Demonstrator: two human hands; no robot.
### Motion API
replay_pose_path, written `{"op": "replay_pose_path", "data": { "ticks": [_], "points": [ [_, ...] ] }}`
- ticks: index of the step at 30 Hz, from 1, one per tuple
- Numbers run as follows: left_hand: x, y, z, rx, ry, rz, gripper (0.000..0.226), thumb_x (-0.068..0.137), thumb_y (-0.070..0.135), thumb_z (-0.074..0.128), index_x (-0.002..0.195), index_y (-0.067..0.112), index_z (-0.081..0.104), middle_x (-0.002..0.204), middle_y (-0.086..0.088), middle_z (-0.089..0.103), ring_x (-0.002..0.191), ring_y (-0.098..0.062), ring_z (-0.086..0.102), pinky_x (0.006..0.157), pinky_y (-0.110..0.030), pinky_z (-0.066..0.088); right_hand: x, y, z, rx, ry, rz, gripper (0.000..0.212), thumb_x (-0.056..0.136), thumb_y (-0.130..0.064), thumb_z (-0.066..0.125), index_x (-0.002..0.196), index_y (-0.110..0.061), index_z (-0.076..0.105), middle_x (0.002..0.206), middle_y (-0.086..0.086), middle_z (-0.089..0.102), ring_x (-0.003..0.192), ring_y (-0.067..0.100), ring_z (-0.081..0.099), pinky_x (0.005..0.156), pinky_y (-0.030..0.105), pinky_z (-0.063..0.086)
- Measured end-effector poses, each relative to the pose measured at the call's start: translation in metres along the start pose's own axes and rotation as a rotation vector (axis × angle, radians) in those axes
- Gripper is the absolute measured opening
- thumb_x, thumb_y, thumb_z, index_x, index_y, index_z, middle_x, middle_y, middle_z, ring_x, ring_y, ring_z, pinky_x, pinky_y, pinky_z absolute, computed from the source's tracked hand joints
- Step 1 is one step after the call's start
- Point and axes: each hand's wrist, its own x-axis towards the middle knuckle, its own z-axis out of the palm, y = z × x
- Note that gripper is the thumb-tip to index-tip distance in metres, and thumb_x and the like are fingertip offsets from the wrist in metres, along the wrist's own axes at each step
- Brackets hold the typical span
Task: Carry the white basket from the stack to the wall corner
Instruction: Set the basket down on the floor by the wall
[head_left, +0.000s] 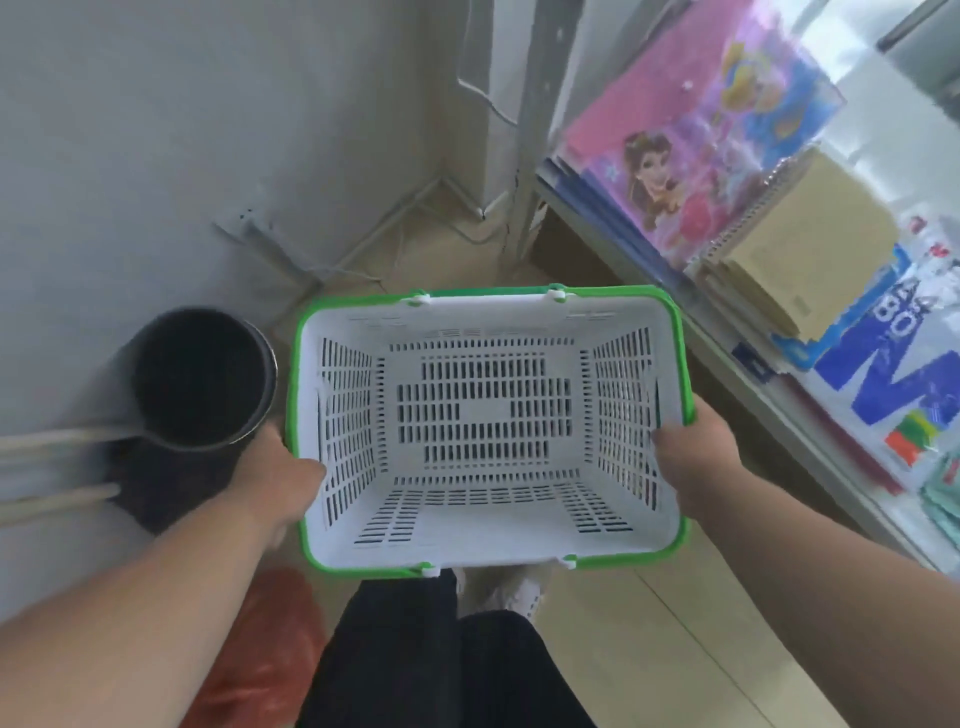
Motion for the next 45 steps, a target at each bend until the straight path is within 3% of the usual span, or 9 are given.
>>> {"op": "replay_pose_path", "data": {
  "ticks": [6,10,19,27,30,34,38,42,45],
  "points": [
    [0.048,-0.027,-0.031,-0.245,0.080,-0.119,0.059,0.083,-0.015,0.067,0.131,0.020,0.062,0.104,-0.002,0.073,0.099,-0.032,0.071,0.085,-0.047,0.059,0.028,-0.113,0.085,-0.227,-0.073,-0.183,0.044,0.086,0.002,0.054,0.086,-0.038,0.071,0.074,-0.012,0.075,0.071,0.016,0.072,0.048,0.020,0.046],
    [0.082,-0.020,-0.045,-0.304,0.147,-0.172,0.049,0.085,-0.009,0.069,0.119,0.025,0.060,0.095,0.006,0.068,0.083,-0.012,0.063,0.063,-0.032,0.050,0.049,-0.178,0.137,-0.337,-0.081,-0.233,0.044,0.084,0.004,0.051,0.085,-0.036,0.070,0.077,-0.010,0.074,0.068,0.018,0.069,0.050,0.020,0.045],
    [0.160,0.012,-0.053,-0.402,0.147,-0.269,0.050,0.090,-0.007,0.065,0.136,0.013,0.064,0.120,-0.011,0.074,0.109,-0.035,0.071,0.096,-0.052,0.059,0.130,-0.283,0.233,-0.546,-0.056,-0.368,0.025,0.090,-0.006,0.058,0.094,-0.030,0.061,0.075,-0.002,0.063,0.062,0.023,0.060,0.043,0.020,0.043],
    [0.206,0.020,-0.007,-0.486,0.215,-0.386,0.044,0.086,-0.003,0.063,0.127,0.013,0.067,0.112,-0.011,0.075,0.101,-0.034,0.072,0.088,-0.049,0.061,0.198,-0.313,0.295,-0.669,-0.091,-0.458,0.042,0.091,0.000,0.051,0.104,-0.037,0.066,0.082,-0.007,0.070,0.070,0.018,0.066,0.047,0.022,0.048],
    [0.209,0.024,0.010,-0.438,0.266,-0.380,0.037,0.089,0.003,0.063,0.122,0.019,0.060,0.106,-0.006,0.071,0.100,-0.035,0.069,0.089,-0.050,0.059,0.218,-0.314,0.299,-0.700,-0.119,-0.451,0.035,0.093,-0.001,0.059,0.102,-0.035,0.064,0.085,-0.007,0.069,0.070,0.014,0.065,0.041,0.020,0.049],
    [0.219,0.020,0.015,-0.240,0.243,-0.342,0.033,0.101,0.013,0.062,0.134,0.007,0.061,0.125,-0.020,0.071,0.112,-0.044,0.066,0.096,-0.051,0.056,0.232,-0.308,0.305,-0.768,-0.139,-0.499,0.020,0.095,-0.010,0.064,0.106,-0.026,0.064,0.090,0.000,0.069,0.068,0.013,0.062,0.047,0.021,0.047],
    [0.215,0.022,0.011,-0.150,0.213,-0.294,0.040,0.104,0.019,0.067,0.140,0.005,0.058,0.133,-0.021,0.070,0.120,-0.045,0.065,0.097,-0.047,0.052,0.227,-0.309,0.303,-0.807,-0.085,-0.473,0.038,0.095,-0.006,0.052,0.128,-0.021,0.065,0.101,0.008,0.069,0.083,0.031,0.068,0.064,0.038,0.060],
    [0.186,0.037,-0.010,-0.229,0.178,-0.253,0.079,0.102,0.028,0.073,0.169,0.014,0.033,0.155,-0.018,0.062,0.138,-0.040,0.060,0.109,-0.045,0.047,0.186,-0.311,0.293,-0.769,-0.129,-0.656,0.059,0.093,-0.015,0.059,0.150,-0.027,0.048,0.124,0.006,0.072,0.075,0.021,0.059,0.052,0.023,0.040],
    [0.142,0.061,-0.049,-0.268,0.186,-0.122,0.092,0.098,0.038,0.078,0.174,0.030,0.028,0.163,-0.009,0.057,0.146,-0.032,0.056,0.117,-0.041,0.044,0.127,-0.323,0.280,-0.686,-0.304,-0.727,0.063,0.095,-0.030,0.070,0.153,-0.038,0.047,0.141,0.000,0.066,0.092,0.016,0.061,0.073,0.026,0.046]
  ]
}}
